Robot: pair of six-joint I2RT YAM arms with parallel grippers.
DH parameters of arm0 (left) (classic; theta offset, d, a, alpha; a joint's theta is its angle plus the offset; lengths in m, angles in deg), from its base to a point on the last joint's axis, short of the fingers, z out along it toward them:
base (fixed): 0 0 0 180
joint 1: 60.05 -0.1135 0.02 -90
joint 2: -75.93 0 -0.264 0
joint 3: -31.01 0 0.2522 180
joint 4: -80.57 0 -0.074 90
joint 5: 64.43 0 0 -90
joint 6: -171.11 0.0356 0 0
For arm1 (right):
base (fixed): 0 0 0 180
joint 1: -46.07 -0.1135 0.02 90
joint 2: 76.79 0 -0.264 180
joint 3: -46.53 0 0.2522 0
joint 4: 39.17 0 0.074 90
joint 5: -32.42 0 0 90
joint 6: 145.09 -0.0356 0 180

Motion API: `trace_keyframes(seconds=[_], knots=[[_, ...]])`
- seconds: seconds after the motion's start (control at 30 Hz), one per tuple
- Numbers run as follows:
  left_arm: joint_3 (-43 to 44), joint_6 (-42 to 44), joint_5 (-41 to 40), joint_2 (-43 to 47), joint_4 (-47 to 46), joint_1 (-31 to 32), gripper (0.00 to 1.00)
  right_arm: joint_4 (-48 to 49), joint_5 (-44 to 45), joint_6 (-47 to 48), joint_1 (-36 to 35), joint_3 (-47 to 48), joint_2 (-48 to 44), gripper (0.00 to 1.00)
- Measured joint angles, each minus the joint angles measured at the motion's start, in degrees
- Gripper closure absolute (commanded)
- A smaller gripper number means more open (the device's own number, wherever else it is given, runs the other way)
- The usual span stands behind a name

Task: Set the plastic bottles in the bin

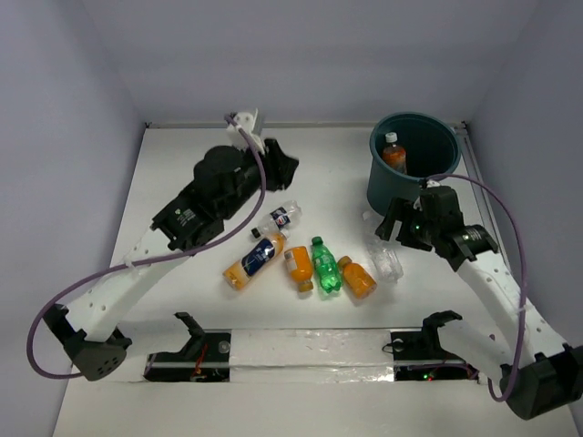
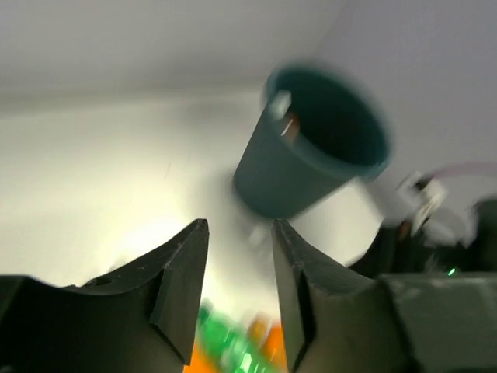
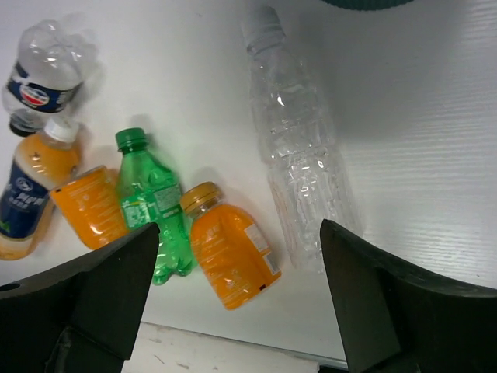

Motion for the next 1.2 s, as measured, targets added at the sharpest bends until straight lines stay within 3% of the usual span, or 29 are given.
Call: trace_keyframes(seconds=[0.07,0.2,0.4,0.6,0.93,1.1,1.2], knots=[[-6.1,-1.8,-0.7,3.2,5.7,-0.2,0.56,1.0,0.1,0.0,0.0,-0.5,3.1,0.1],[-18.0,-5.6,-0.2,4.9,16.0,-1.4,0.31,3.2,0.2,0.0,0.0,-1.6,8.1,0.09],[-28.9,-9.4,3.2,8.4,24.8,-6.3,0.13,5.4,0.8,0.3,0.0,-3.2,14.9,0.08],[-30.7,-10.2,6.1,9.5,26.4,-7.8,0.06,7.1,2.6,1.3,0.0,-3.2,20.6,0.08],[-33.6,-9.3,8.4,8.2,27.0,-8.2,0.01,7.3,1.9,1.6,0.0,-3.3,24.9,0.22],[-34.4,-8.5,8.8,5.6,26.8,-8.5,0.01,8.1,0.3,0.3,-0.7,-4.7,24.9,0.22],[-34.7,-8.1,9.4,4.2,26.8,-8.9,0.01,8.1,-0.2,-0.5,-1.3,-5.1,24.9,0.15]])
